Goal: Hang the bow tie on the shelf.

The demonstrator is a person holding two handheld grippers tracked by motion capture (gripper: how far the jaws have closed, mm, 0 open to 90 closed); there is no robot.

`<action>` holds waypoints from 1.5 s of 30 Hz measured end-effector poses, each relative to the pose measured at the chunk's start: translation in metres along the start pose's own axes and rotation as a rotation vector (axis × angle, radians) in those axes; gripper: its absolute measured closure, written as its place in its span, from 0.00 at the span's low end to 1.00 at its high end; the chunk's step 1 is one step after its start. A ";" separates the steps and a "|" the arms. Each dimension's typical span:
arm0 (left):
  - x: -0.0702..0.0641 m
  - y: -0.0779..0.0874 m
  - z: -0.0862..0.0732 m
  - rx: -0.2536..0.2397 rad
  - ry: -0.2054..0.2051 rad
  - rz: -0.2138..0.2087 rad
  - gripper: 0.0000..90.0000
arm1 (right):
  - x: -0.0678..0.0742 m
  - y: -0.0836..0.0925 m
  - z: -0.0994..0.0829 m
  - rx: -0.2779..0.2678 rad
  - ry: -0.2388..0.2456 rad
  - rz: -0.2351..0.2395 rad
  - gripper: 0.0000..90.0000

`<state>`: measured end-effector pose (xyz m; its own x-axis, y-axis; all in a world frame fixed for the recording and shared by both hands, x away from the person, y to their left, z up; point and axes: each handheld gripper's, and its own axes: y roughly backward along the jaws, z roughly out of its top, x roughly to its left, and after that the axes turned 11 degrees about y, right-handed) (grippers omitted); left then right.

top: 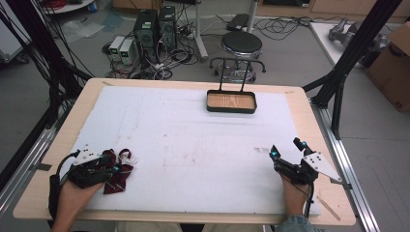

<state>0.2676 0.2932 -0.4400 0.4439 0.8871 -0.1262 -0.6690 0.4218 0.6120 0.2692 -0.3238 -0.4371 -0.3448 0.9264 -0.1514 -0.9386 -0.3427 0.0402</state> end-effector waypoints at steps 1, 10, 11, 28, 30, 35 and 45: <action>0.000 0.000 0.000 0.003 -0.001 -0.002 0.61 | 0.000 0.000 0.000 0.001 -0.001 0.000 0.13; -0.006 0.000 0.001 0.034 -0.066 0.023 0.73 | 0.000 0.000 0.000 0.002 -0.003 -0.001 0.13; -0.007 0.000 0.001 0.035 -0.072 0.025 0.73 | 0.000 0.000 0.000 0.003 -0.002 0.000 0.13; -0.025 0.023 0.024 -0.134 -0.143 -0.094 0.74 | 0.000 0.000 0.000 0.011 -0.005 0.001 0.13; -0.027 0.025 0.028 -0.141 -0.152 -0.099 0.74 | 0.001 0.000 0.000 0.012 -0.004 -0.002 0.13; -0.032 0.026 0.038 -0.166 -0.170 -0.116 0.74 | 0.000 0.000 0.000 0.012 -0.004 -0.003 0.13; -0.042 0.024 0.074 -0.179 -0.220 -0.121 0.74 | 0.000 0.000 0.000 0.012 -0.008 -0.003 0.13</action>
<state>0.2769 0.2527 -0.3624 0.6319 0.7750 -0.0057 -0.6893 0.5653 0.4532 0.2694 -0.3236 -0.4375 -0.3424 0.9285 -0.1440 -0.9396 -0.3384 0.0517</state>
